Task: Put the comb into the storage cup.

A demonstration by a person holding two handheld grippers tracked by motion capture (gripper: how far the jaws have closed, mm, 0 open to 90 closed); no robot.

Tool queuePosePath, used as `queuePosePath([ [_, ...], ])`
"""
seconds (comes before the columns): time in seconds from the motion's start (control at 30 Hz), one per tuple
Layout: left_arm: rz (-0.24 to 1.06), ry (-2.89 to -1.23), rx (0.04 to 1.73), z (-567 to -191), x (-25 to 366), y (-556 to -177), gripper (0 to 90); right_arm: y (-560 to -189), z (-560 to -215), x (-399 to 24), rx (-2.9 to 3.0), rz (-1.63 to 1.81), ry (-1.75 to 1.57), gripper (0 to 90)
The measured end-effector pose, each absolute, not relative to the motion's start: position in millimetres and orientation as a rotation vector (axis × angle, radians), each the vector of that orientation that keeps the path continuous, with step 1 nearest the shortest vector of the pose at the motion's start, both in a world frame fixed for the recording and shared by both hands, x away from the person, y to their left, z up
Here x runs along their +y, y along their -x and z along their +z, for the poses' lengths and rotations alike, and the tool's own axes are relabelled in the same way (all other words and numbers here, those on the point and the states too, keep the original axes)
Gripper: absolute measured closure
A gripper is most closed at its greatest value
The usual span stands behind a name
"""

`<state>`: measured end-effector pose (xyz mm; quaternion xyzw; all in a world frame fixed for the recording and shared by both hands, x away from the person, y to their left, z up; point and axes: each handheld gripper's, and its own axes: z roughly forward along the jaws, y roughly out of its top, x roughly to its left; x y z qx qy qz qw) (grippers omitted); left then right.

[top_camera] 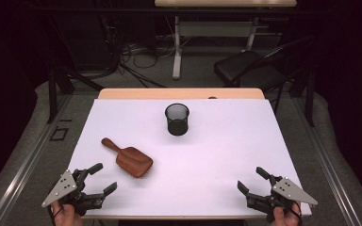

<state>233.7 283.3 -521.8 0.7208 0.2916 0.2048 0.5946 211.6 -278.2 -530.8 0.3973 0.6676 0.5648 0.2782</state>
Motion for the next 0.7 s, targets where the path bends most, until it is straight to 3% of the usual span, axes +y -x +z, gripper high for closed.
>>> queuePosePath([
  [0.7, 0.445, -1.709, 0.762, -518.8, 281.5, -242.2, 15.6, -209.0, -530.6, -274.5, 1.806, 1.519, -1.053, 14.0],
])
